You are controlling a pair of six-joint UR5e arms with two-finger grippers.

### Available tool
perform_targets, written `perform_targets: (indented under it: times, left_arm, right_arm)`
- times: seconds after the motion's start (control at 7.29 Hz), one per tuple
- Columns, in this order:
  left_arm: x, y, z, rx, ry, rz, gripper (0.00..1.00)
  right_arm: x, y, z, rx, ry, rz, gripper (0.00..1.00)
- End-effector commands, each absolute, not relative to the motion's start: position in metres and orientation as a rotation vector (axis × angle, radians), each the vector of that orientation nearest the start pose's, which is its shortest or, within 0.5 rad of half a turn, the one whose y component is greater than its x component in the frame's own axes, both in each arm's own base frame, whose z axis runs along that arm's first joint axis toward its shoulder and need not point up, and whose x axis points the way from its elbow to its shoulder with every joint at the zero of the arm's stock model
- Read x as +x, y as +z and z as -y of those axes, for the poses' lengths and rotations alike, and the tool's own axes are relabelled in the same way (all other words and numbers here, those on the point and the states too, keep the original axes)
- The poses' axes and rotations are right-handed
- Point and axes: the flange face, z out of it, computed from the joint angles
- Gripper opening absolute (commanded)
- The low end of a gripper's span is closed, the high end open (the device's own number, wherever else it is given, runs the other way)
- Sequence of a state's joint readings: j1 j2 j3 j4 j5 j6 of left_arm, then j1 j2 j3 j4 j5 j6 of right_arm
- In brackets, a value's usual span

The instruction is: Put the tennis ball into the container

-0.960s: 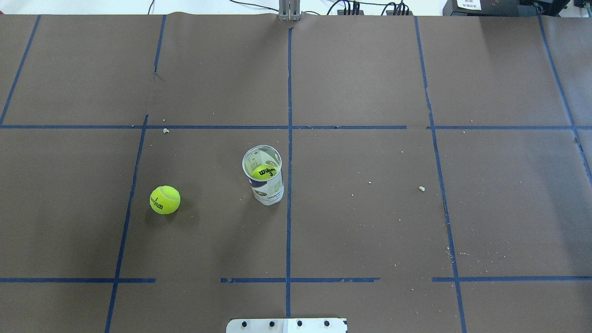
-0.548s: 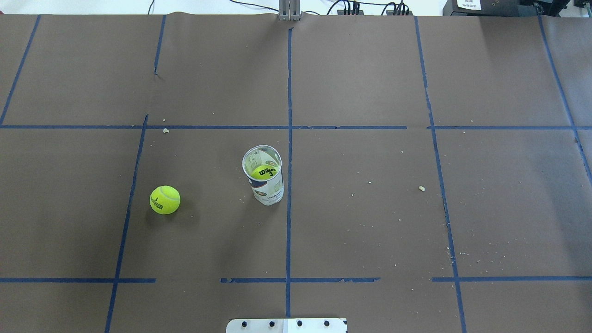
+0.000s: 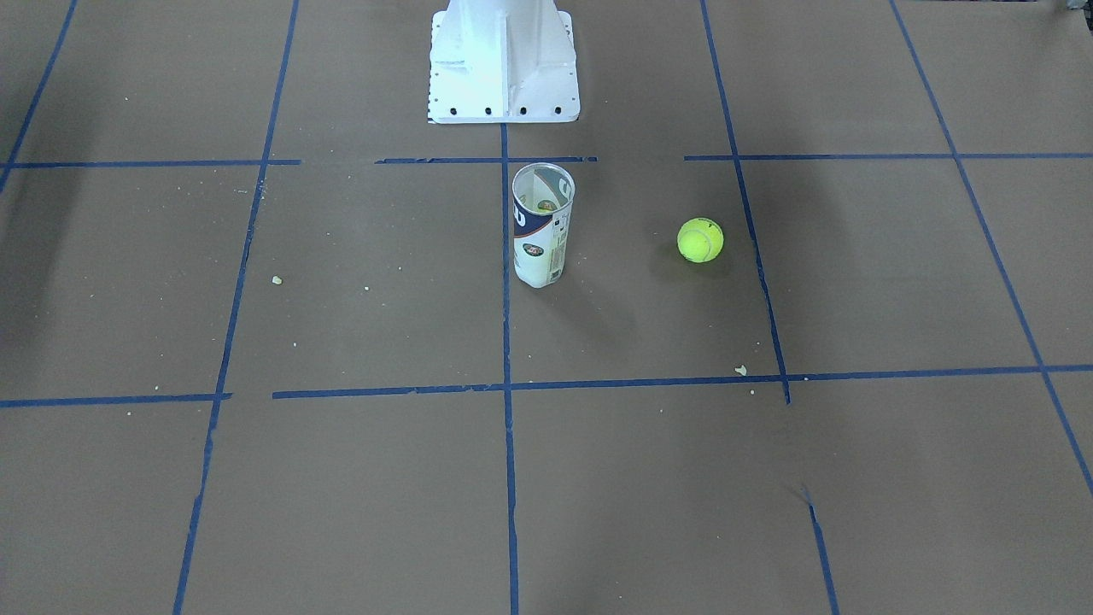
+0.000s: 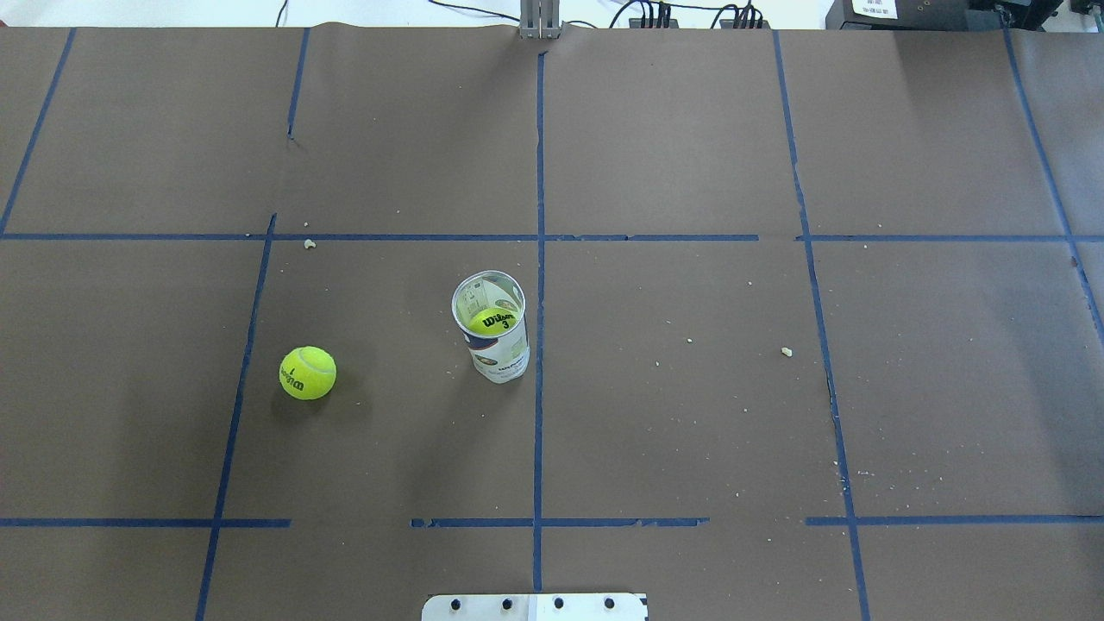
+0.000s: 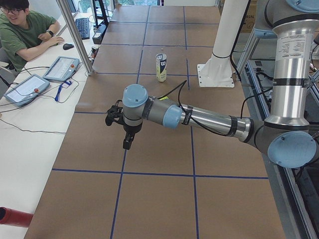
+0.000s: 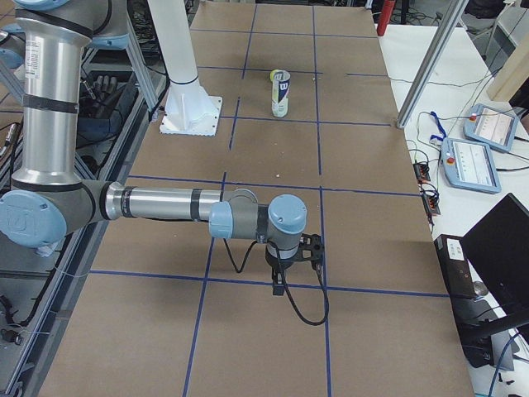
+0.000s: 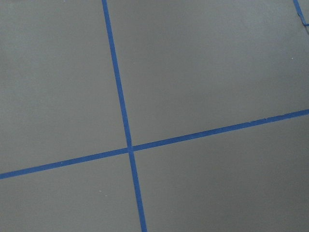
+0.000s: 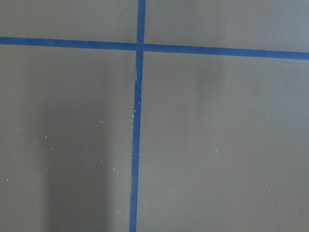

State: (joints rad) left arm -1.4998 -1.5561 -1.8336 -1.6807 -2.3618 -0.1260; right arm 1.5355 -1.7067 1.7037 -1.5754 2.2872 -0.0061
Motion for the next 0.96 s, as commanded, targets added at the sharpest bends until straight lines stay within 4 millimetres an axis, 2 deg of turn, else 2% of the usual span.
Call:
perform_targets:
  times: [0.0, 0.41, 0.55, 0.69, 0.82]
  left_arm:
    - [0.023, 0.482, 0.492, 0.229, 0.037, -0.852, 1.00]
    - [0.106, 0.425, 0.476, 0.237, -0.073, -0.872, 1.00]
    - [0.136, 0.413, 0.468, 0.209, -0.090, -0.905, 1.00]
    - [0.169, 0.395, 0.468, 0.209, -0.124, -0.917, 1.00]
    - [0.214, 0.366, 0.468, 0.192, -0.159, -0.943, 1.00]
  right_arm:
    - [0.053, 0.661, 0.436, -0.018, -0.037, 0.716, 1.00]
    - [0.053, 0.661, 0.435, -0.019, -0.036, 0.716, 1.00]
    - [0.053, 0.661, 0.435, -0.019, -0.036, 0.716, 1.00]
    - [0.053, 0.661, 0.436, -0.018, -0.037, 0.716, 1.00]
    - [0.053, 0.661, 0.435, -0.019, -0.036, 0.716, 1.00]
